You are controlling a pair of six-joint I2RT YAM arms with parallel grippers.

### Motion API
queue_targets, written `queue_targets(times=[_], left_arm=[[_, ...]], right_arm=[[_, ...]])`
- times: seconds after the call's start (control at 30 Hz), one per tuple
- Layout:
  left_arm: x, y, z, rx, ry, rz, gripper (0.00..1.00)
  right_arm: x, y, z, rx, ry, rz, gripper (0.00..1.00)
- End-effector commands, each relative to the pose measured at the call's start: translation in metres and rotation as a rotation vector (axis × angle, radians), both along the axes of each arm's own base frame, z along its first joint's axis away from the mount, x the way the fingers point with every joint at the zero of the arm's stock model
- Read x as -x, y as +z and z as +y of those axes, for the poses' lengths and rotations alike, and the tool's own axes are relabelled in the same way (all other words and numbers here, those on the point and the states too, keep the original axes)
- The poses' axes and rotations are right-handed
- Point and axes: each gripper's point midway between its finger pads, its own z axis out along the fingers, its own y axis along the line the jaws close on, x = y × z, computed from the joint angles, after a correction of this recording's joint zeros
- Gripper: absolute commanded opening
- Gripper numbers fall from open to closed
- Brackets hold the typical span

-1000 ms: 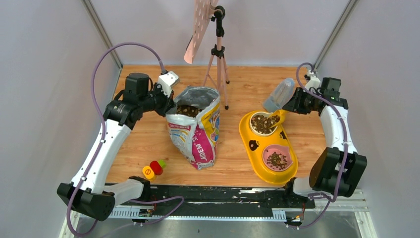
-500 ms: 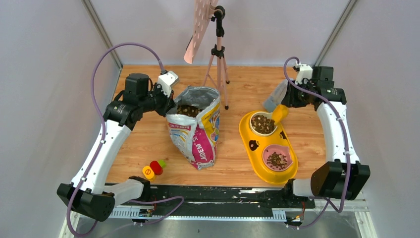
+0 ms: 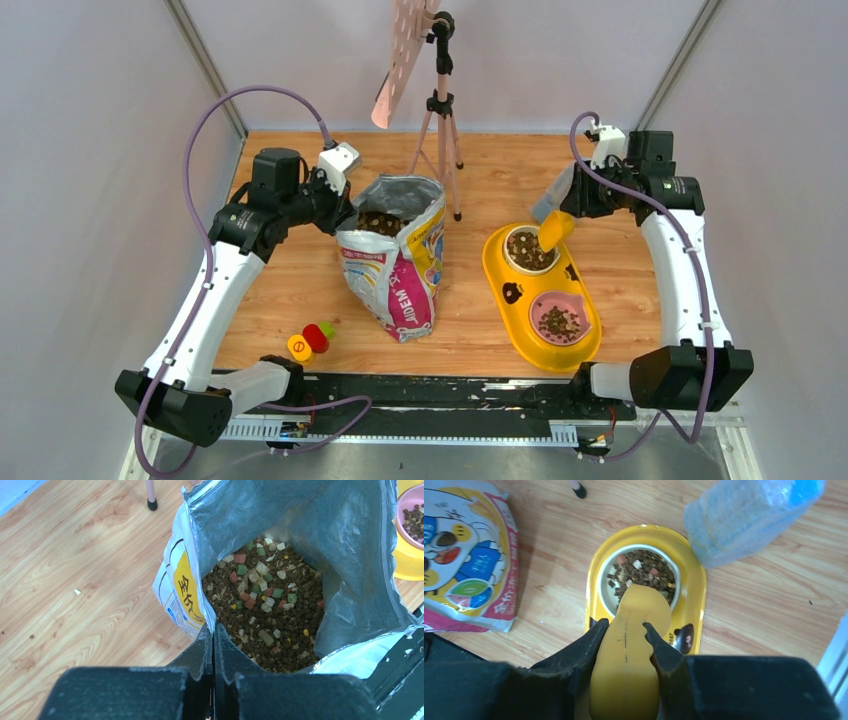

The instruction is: Serve the pet food

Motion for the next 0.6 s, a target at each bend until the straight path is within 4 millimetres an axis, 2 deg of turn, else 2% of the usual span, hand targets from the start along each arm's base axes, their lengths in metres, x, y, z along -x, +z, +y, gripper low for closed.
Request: queue_targets(times=[0.0, 0.1, 0.23, 0.33, 0.47, 0.57], left_arm=[[-0.003, 0.06, -0.009, 0.089, -0.05, -0.221, 0.0], [-0.003, 0.061, -0.01, 0.09, -0.05, -0.222, 0.0], [-0.003, 0.062, -0.008, 0.082, -0.045, -0.229, 0.0], [-0.002, 0.064, -0.006, 0.072, -0.045, -0.237, 0.0], [-0.002, 0.066, -0.004, 0.061, -0.04, -0.25, 0.0], [-0.002, 0.069, -0.003, 0.058, -0.037, -0.261, 0.0]], right_arm=[[-0.002, 0.028, 0.033, -0.048, 0.073, -0.056, 0.0], [-0.01, 0.02, 0.039, 0.048, 0.074, -0.082, 0.0], [-0.015, 0.017, 0.041, 0.067, 0.06, -0.06, 0.0], [-0.009, 0.016, 0.051, 0.036, 0.092, -0.033, 0.0], [0.006, 0.009, 0.078, -0.03, 0.185, 0.027, 0.0], [-0.002, -0.007, 0.079, 0.114, 0.181, -0.008, 0.0]])
